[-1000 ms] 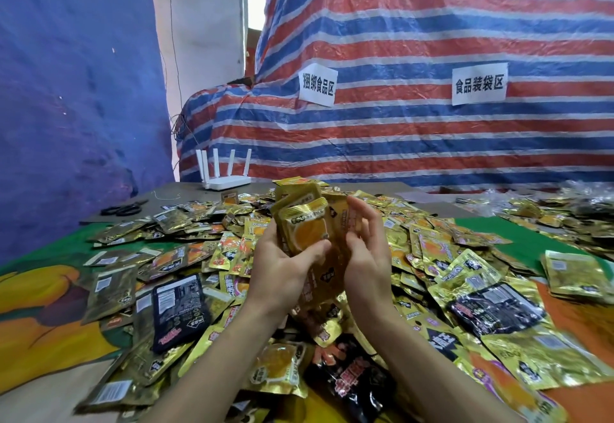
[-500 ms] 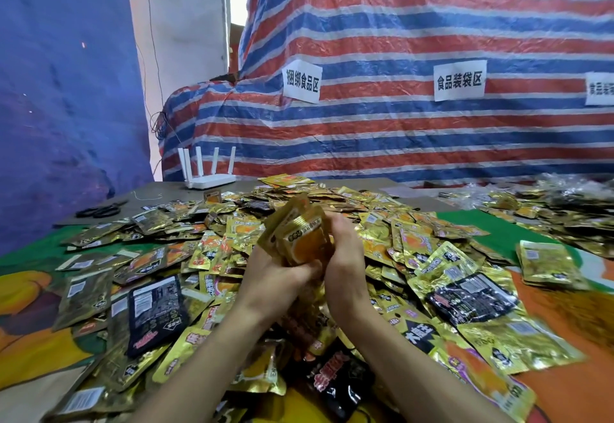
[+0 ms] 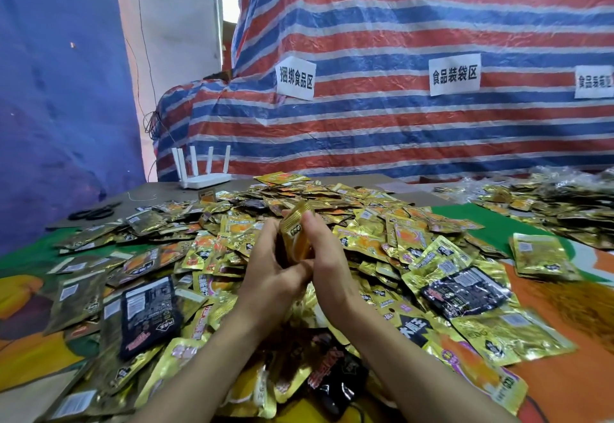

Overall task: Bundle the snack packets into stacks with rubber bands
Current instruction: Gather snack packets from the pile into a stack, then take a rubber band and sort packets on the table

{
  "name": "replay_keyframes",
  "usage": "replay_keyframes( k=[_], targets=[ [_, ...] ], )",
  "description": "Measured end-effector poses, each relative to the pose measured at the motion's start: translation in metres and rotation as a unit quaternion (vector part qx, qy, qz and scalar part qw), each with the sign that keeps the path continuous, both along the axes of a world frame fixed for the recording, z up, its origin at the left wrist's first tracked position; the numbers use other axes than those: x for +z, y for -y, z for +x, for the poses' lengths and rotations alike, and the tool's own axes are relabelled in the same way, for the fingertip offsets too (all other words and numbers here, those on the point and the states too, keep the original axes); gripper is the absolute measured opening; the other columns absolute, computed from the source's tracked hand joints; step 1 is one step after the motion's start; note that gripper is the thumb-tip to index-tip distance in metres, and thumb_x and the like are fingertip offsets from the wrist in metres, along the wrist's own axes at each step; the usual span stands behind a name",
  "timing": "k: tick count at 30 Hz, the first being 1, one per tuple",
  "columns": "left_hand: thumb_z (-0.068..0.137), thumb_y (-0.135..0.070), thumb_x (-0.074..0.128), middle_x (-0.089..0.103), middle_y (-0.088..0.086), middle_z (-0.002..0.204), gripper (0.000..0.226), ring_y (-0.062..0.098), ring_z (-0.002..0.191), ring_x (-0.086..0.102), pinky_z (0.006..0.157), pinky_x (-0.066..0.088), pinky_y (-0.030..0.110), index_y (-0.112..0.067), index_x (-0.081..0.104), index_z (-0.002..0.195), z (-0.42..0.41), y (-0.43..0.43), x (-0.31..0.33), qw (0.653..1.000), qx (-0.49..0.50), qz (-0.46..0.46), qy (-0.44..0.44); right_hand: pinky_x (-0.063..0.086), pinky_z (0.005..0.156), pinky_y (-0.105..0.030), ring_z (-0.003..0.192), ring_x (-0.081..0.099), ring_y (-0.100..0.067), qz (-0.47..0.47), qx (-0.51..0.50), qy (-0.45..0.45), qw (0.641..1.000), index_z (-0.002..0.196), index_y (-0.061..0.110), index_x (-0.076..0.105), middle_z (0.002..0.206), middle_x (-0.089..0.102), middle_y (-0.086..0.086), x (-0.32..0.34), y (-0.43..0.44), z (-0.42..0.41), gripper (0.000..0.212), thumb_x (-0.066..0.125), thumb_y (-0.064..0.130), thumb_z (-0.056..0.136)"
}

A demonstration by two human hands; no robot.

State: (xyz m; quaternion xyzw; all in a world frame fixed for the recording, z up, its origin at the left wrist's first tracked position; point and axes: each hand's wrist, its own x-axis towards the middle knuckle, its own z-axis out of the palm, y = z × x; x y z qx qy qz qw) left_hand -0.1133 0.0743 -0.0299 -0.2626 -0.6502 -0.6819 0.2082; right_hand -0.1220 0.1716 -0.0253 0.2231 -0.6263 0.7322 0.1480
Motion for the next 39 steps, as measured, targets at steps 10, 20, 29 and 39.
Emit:
replay_keyframes(
  k=[10,20,29,39],
  targets=[
    [0.081,0.008,0.062,0.055,-0.004,0.093,0.088,0.006,0.076,0.060,0.059,0.049,0.018,-0.025,0.018,0.150,0.007,-0.003,-0.003,0.935,0.022,-0.231,-0.269,0.055,0.074,-0.018,0.090,0.068,-0.004,0.104,-0.153,-0.022,0.983,0.106,0.018,0.067,0.098,0.070,0.006,0.017,-0.041,0.017,0.013,0.057,0.025,0.101],
    [0.064,0.030,0.067,0.042,-0.010,0.102,0.112,-0.006,0.078,0.048,0.060,0.039,0.004,-0.027,0.028,0.152,0.003,-0.007,-0.007,0.904,0.038,-0.278,-0.324,0.060,0.079,-0.039,0.086,0.069,-0.028,0.544,-0.405,0.201,0.706,0.093,0.003,0.078,0.094,0.075,-0.015,0.025,-0.254,0.048,0.026,0.055,-0.005,0.082],
    [0.062,0.037,0.066,0.040,-0.003,0.079,0.103,-0.006,0.062,0.045,0.043,0.035,0.004,-0.020,0.038,0.143,0.005,-0.002,-0.006,0.916,0.073,-0.266,-0.293,0.051,0.063,-0.035,0.081,0.062,-0.030,0.608,-0.475,0.224,0.596,0.089,0.008,0.057,0.083,0.060,-0.009,0.008,-0.302,0.063,0.006,0.053,0.004,0.087],
    [0.078,0.004,0.057,0.047,0.024,0.084,0.088,0.033,0.055,0.048,0.034,0.043,0.041,-0.049,0.034,0.144,0.008,0.004,-0.002,0.956,0.063,-0.178,-0.225,0.059,0.071,-0.041,0.075,0.064,-0.031,0.526,-0.520,0.211,0.639,0.086,0.007,0.069,0.079,0.068,-0.011,0.030,-0.300,0.068,0.008,0.063,0.010,0.081]
  ],
)
